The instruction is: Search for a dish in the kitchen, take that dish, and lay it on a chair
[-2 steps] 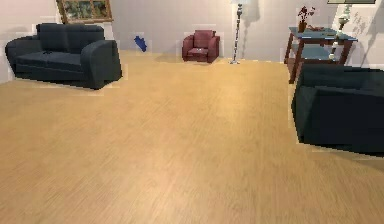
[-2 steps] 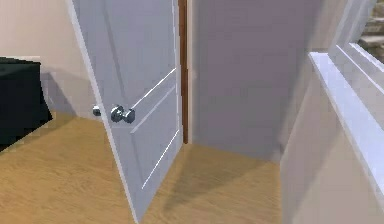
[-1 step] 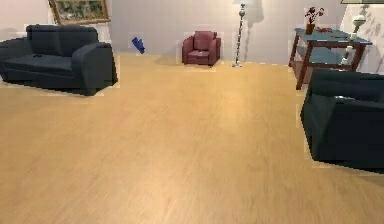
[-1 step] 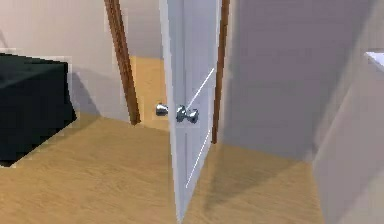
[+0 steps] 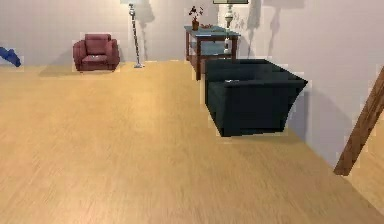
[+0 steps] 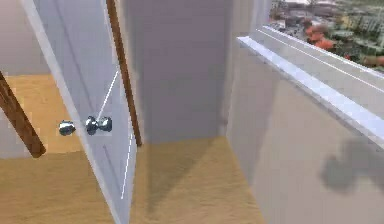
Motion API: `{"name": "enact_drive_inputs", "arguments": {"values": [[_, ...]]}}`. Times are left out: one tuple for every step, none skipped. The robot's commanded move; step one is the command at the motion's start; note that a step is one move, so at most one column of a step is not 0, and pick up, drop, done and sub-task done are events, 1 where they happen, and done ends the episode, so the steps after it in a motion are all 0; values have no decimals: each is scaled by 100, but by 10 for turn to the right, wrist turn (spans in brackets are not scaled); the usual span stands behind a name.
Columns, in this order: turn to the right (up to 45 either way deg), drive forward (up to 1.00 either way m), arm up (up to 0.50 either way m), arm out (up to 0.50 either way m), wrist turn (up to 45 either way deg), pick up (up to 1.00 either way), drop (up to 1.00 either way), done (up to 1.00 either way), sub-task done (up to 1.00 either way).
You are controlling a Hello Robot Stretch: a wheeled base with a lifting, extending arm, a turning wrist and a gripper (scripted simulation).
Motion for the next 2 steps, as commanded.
{"name": "enact_drive_inputs", "arguments": {"values": [[0,55,0,0,0,0,0,0,0],[450,0,0,0,0,0,0,0,0]]}}
